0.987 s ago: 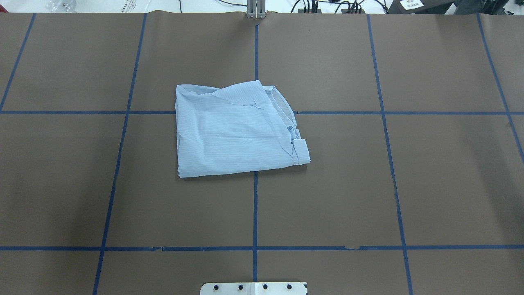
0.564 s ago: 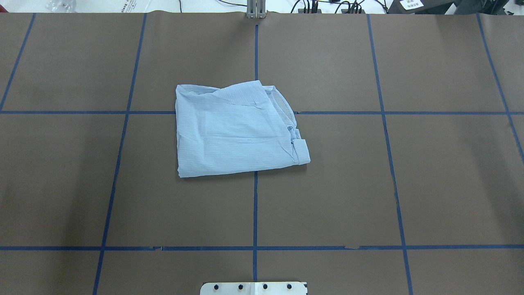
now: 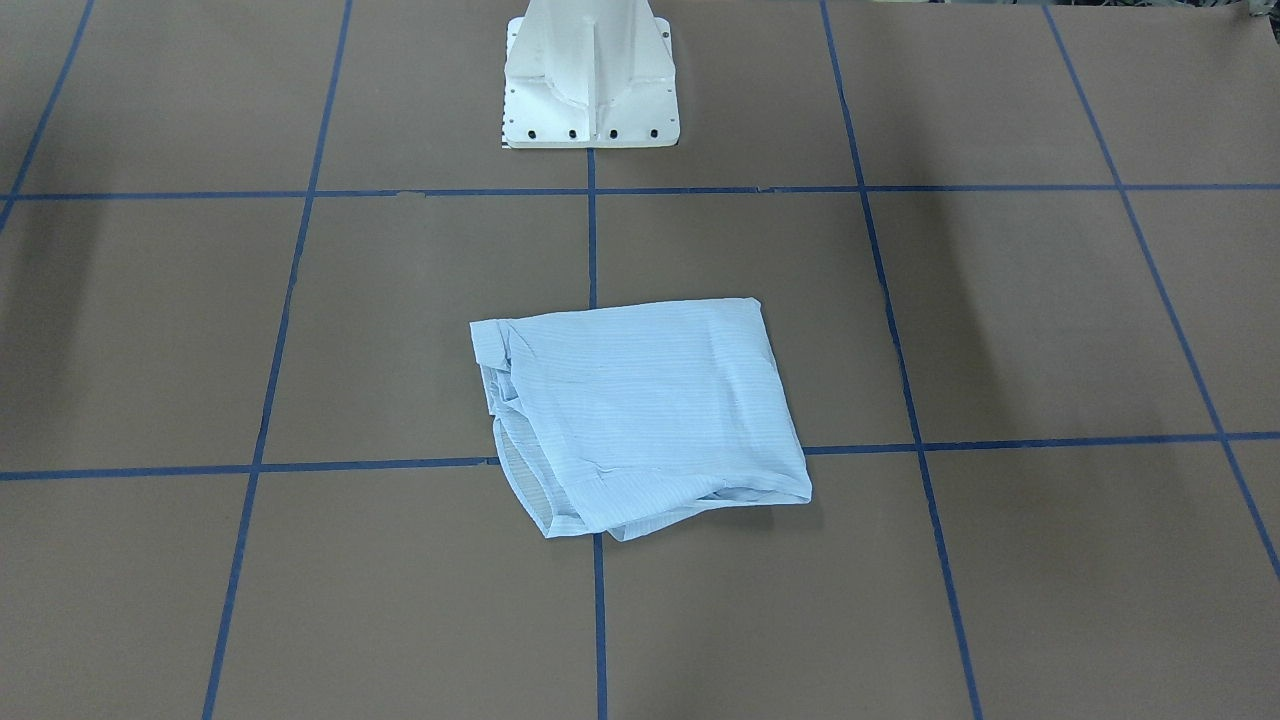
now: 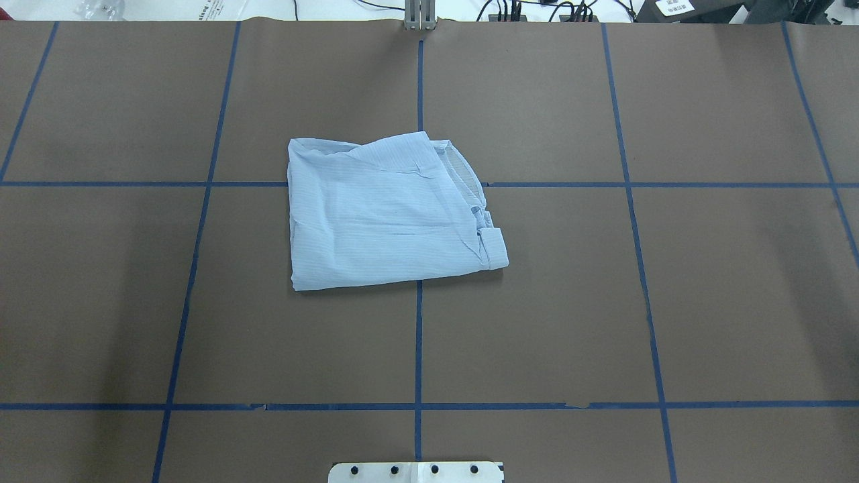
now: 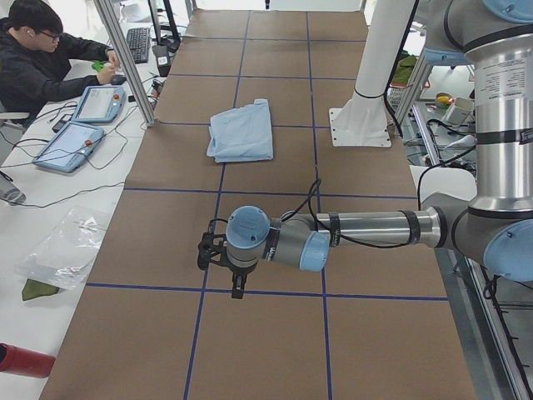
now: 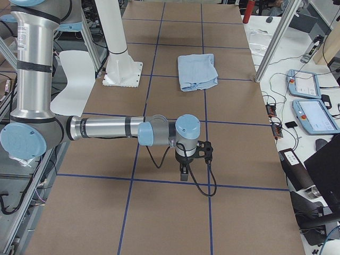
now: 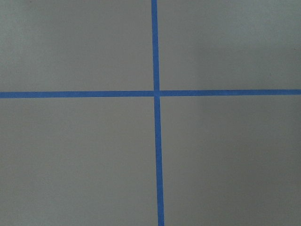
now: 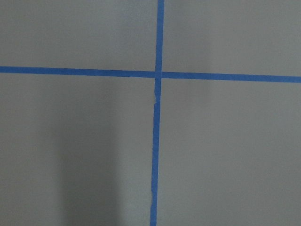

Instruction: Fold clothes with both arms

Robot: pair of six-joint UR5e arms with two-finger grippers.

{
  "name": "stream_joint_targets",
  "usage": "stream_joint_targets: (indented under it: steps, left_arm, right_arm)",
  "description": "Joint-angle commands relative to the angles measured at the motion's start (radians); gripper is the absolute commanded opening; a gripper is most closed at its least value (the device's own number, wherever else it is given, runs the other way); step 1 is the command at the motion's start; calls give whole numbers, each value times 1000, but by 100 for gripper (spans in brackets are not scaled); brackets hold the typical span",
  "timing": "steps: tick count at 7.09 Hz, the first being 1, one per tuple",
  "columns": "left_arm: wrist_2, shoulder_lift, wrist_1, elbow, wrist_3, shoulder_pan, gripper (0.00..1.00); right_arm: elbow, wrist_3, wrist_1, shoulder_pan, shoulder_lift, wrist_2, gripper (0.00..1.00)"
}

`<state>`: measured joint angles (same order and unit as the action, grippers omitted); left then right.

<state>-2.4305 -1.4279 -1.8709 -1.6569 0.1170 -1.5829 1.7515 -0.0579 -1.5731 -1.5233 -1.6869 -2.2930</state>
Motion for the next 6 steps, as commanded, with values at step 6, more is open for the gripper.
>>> stream_joint_targets:
  steps: [6]
  left_arm:
    - [165,15,-50,26,-85,72,100]
  right_arm:
    - [3,0,1,0,-4,1,100]
